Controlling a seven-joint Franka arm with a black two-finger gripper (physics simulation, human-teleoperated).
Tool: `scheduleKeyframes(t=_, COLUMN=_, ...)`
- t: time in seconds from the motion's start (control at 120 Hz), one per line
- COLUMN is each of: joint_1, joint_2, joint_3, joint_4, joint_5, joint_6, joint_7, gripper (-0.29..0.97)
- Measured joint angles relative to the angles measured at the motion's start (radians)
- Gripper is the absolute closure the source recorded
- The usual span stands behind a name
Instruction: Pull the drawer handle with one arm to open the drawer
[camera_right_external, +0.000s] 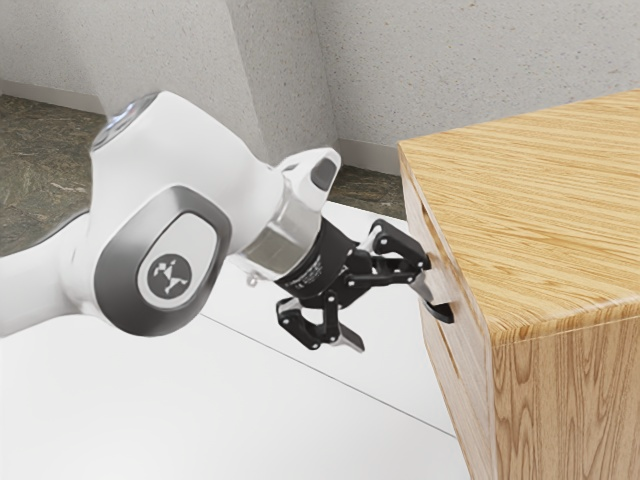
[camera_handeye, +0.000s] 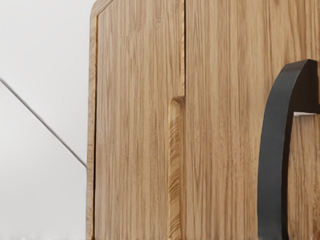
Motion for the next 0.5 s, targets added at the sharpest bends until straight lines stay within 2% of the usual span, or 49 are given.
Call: scheduleKeyframes(t=0.5, joint_1=0.000, joint_2=-0.018, joint_3=0.004, joint_4=-0.037, joint_5=0.001, joint_6=-0.006, joint_7=-0.009, gripper=0.00)
